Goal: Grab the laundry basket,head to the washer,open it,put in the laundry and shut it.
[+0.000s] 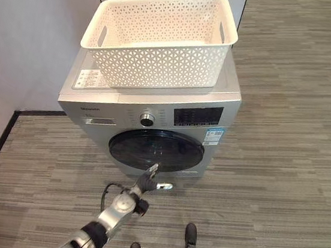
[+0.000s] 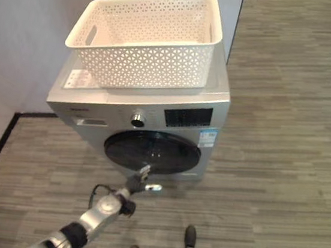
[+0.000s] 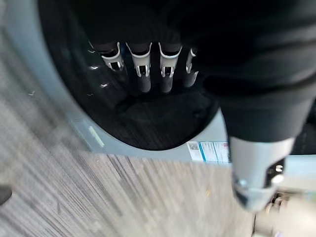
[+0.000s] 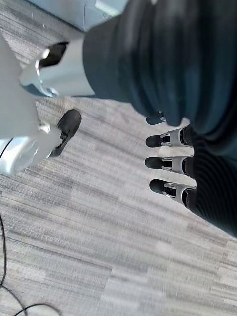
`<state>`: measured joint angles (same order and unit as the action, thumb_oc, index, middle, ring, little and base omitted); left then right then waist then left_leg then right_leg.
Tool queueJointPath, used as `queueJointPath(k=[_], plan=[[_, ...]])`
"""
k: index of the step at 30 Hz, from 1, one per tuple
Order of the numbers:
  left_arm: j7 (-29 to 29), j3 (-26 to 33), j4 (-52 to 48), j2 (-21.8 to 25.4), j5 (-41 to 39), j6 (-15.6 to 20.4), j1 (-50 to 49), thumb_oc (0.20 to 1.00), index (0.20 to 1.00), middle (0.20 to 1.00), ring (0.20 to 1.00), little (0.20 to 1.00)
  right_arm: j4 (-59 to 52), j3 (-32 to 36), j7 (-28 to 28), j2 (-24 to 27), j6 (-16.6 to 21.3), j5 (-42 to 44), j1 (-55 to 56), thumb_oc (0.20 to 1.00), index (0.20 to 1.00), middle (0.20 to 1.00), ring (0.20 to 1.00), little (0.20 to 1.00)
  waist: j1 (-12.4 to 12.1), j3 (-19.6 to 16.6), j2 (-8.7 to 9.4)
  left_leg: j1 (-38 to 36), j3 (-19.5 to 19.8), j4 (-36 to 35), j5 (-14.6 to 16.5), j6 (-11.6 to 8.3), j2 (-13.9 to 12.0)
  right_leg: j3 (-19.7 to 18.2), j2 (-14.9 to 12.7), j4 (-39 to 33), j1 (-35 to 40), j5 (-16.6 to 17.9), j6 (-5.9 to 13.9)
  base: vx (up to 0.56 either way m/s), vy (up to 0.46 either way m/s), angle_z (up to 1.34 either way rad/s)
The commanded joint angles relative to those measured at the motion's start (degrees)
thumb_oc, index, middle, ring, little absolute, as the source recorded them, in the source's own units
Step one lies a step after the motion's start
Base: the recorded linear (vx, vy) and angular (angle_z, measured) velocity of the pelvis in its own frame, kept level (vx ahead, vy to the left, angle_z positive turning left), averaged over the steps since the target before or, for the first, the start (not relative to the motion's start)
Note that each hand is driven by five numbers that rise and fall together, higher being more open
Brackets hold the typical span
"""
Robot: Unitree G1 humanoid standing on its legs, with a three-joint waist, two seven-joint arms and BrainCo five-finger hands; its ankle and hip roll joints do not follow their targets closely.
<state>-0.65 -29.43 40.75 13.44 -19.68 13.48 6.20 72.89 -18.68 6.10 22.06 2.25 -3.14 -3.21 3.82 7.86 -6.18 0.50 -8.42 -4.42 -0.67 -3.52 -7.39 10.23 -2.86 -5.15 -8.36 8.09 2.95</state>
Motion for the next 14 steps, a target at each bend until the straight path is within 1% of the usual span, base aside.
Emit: queueJointPath(k=[1,2,3,7,8,9,11,14], plan=[[-2.04,4.52,2.49,2.24,0.54,0.98,-4.25,1.000,1.000,1.000,1.000,1.000,5.20,1.35,-0.08,-1.37,0.52,-0.16,-0.19,1.000,1.000,1.000,1.000,1.000,-2.10,-0.49,4.31,0.14,2.18,-0.58,-1.34,-0.29,3.51,0.22,-0.63,0.15,4.59,-6.27,3.57,-0.02,0.021,0.20],[-2.04,4.52,2.49,2.24,0.54,0.98,-4.25,1.000,1.000,1.000,1.000,1.000,5.20,1.35,-0.08,-1.37,0.52,-0.16,-0.19,1.000,1.000,1.000,1.000,1.000,-2.09,-0.49,4.31,0.13,2.18,-0.58,-1.34,-0.29,3.51,0.22,-0.63,0.15,4.60,-6.27,3.57,-0.03,0.032,0.25],[-1.47,6.83,6.31,2.06,2.20,0.23,-6.38,1.000,1.000,1.000,1.000,1.000,5.62,2.06,-0.23,-1.23,0.50,0.04,0.05,1.000,1.000,1.000,1.000,1.000,-3.03,-0.83,4.09,-0.20,2.76,-0.41,-1.35,-0.15,3.78,0.85,-0.86,0.15,5.34,-6.41,3.41,-0.02,0.025,0.37],[-0.37,10.07,16.40,0.52,6.42,-1.29,-8.68,1.000,1.000,1.000,1.000,1.000,6.31,2.55,-0.86,-1.52,0.23,-0.19,0.78,1.000,1.000,1.000,1.000,1.000,-4.29,-1.66,3.90,-1.04,3.77,0.11,-1.05,0.09,4.30,2.09,-1.43,0.15,6.99,-6.61,3.16,-0.02,0.028,0.29],[-0.36,10.08,16.46,0.49,6.43,-1.25,-8.66,1.000,1.000,1.000,1.000,1.000,6.31,2.54,-0.86,-1.50,0.23,-0.19,0.78,1.000,1.000,1.000,1.000,1.000,-4.26,-1.63,3.89,-1.07,3.79,0.11,-1.04,0.09,4.31,2.11,-1.43,0.15,7.03,-6.62,3.16,-0.02,0.017,0.09],[0.12,11.86,21.78,-0.47,6.47,-1.76,-9.46,1.000,1.000,1.000,1.000,1.000,6.34,2.13,-0.99,-2.01,0.10,-0.28,0.71,1.000,1.000,1.000,1.000,1.000,-4.95,-2.04,3.99,-1.59,4.31,0.18,-0.88,0.17,4.54,2.73,-1.59,0.15,7.99,-6.77,3.03,-0.02,0.003,0.08],[0.18,14.64,26.74,-1.37,6.12,-2.67,-9.15,1.000,1.000,1.000,1.000,1.000,6.40,2.05,-1.75,-2.56,0.15,-0.07,1.03,1.000,1.000,1.000,1.000,1.000,-5.26,-2.87,4.33,-1.58,4.77,0.36,-0.80,0.30,4.72,3.23,-1.73,0.15,8.40,-6.96,2.92,0.00,-0.007,0.21],[-0.16,17.28,28.62,-2.29,4.06,-2.92,-9.45,1.000,1.000,1.000,1.000,1.000,6.56,2.29,-1.93,-4.04,-0.38,0.00,2.84,1.000,1.000,1.000,1.000,1.000,-5.56,-3.64,4.87,-1.86,5.54,0.40,-0.64,0.56,5.05,3.82,-1.92,0.15,9.25,-6.99,2.85,0.00,-0.006,0.11]])
